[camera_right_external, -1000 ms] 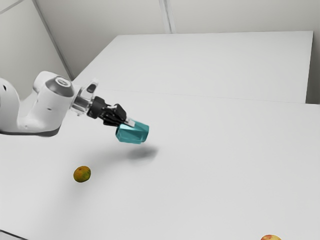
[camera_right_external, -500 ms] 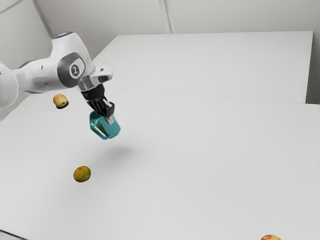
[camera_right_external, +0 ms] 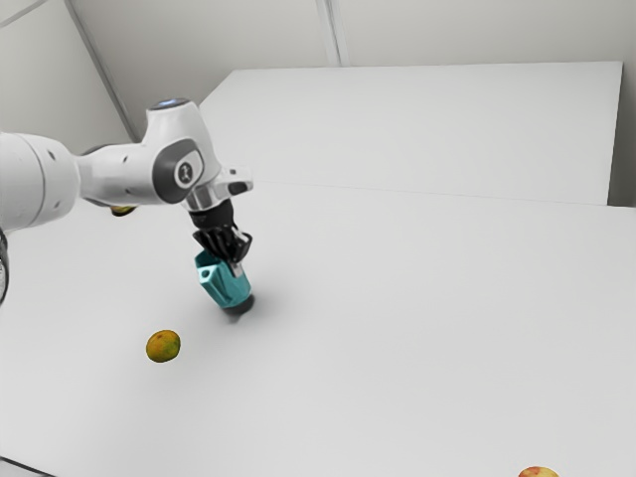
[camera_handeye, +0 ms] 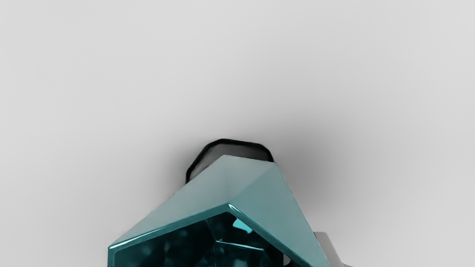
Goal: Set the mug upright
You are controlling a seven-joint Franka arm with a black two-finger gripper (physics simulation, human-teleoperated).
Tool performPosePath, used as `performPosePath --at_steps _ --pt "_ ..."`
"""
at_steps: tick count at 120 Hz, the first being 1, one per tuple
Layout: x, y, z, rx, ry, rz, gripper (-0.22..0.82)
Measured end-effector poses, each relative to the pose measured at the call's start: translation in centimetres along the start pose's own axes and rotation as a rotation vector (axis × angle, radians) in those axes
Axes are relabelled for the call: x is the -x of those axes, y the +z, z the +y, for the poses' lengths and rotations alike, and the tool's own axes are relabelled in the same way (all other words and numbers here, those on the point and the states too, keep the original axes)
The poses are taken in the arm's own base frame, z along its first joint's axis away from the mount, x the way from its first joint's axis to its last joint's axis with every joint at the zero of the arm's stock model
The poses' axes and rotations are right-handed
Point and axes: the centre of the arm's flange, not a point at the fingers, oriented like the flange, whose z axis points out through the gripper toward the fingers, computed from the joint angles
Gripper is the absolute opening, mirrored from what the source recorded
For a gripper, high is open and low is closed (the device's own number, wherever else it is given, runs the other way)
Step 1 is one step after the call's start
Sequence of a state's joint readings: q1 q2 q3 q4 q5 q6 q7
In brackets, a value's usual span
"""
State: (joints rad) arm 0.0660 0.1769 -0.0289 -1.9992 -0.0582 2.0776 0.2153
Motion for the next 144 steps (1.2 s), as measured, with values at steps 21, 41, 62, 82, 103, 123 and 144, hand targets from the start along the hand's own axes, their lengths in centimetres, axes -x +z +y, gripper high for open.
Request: performPosePath --at_steps 21,41,62,82,103,123,144 --pt "-0.3 1.4 -0.1 0.004 -0.037 -0.016 -0.12" --pt "-0.4 1.8 -0.1 0.009 -0.062 -0.018 0.14" --pt "-0.3 -0.1 0.1 0.010 -0.080 0.019 0.40" --pt "0.6 -5.4 1.2 0.001 -0.076 0.106 0.51" --pt "0.8 -14.2 1.9 -0.012 -0.069 0.208 0.56" --pt "2.4 -20.1 2.6 -0.015 -0.063 0.216 0.59" --pt "4.6 -22.3 3.1 -0.018 -0.062 0.191 0.60"
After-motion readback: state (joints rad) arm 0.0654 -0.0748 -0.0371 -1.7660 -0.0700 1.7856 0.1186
